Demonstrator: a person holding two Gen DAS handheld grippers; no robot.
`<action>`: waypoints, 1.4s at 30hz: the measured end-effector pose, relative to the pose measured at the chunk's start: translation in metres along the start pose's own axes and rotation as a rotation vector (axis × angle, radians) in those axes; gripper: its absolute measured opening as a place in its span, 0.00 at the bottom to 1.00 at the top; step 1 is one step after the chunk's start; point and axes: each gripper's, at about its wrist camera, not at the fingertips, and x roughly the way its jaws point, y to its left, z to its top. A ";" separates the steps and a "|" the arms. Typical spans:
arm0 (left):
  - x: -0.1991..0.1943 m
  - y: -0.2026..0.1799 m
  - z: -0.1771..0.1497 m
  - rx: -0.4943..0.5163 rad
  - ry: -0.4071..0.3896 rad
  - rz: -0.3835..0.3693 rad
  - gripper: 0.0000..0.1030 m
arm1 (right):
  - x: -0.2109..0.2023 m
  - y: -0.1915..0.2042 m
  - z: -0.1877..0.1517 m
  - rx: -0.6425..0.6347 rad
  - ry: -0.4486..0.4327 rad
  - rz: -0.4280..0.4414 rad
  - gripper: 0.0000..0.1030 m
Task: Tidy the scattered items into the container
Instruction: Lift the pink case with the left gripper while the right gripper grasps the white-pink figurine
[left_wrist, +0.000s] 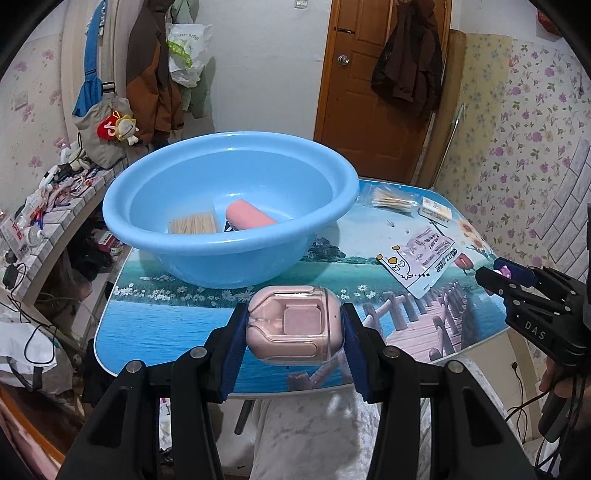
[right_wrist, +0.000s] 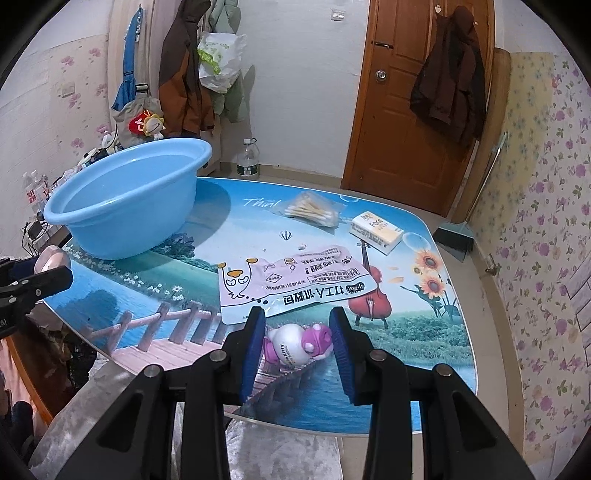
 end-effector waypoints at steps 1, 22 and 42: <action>-0.001 0.000 0.000 -0.001 -0.002 0.000 0.45 | -0.001 0.000 0.001 -0.001 -0.002 -0.001 0.36; -0.036 0.006 0.030 0.000 -0.094 0.023 0.45 | -0.039 0.007 0.044 -0.030 -0.110 0.031 0.36; -0.056 0.064 0.061 -0.063 -0.173 0.114 0.45 | -0.047 0.037 0.078 -0.082 -0.139 0.139 0.36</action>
